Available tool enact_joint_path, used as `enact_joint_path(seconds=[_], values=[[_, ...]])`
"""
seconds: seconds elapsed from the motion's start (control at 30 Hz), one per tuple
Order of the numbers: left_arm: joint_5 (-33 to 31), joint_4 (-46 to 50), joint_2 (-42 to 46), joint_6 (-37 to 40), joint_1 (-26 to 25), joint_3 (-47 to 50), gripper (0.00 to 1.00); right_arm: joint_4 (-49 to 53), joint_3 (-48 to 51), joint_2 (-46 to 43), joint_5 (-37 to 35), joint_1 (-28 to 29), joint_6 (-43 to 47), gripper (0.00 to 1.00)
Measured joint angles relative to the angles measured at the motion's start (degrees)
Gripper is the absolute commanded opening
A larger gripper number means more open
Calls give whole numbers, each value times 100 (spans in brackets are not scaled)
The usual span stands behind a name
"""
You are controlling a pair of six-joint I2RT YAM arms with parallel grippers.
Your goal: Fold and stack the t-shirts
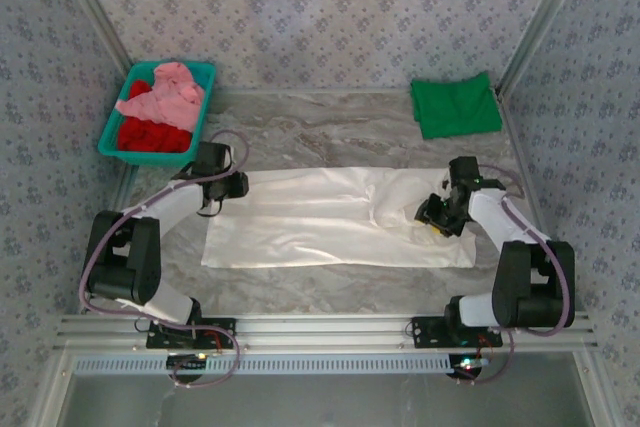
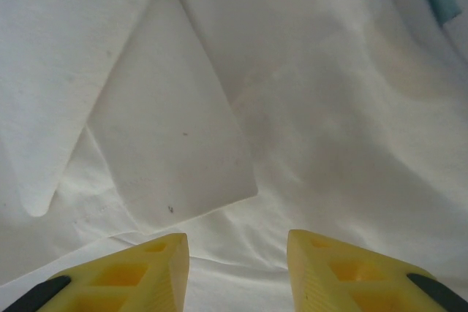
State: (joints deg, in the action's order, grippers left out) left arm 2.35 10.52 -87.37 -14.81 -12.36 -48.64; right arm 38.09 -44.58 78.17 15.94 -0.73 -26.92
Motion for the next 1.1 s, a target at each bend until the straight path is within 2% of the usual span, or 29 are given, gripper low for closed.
enact_joint_path(seconds=[0.03, 0.2, 0.27, 0.4, 0.5, 0.77, 1.1], values=[[4, -2, 0, 0, 0, 0, 35, -70, 50, 26, 42, -26, -20, 41], [92, -2, -2, -2, 0, 0, 35, -555, 164, 299, 269, -52, -133, 22], [109, -2, -2, -2, 0, -2, 35, -710, 170, 350, 334, -52, -153, 11], [144, -2, -7, -4, 0, -4, 35, -861, 168, 348, 431, -52, -188, 0], [146, 0, -7, -4, 0, -7, 35, -804, 160, 238, 516, -52, -210, 0], [175, -31, -101, -4, 0, -166, 35, -396, -225, -734, 1010, -55, -527, 0], [236, -68, -243, -2, 0, -232, 35, -240, -415, -938, 1196, -55, -702, 0]])
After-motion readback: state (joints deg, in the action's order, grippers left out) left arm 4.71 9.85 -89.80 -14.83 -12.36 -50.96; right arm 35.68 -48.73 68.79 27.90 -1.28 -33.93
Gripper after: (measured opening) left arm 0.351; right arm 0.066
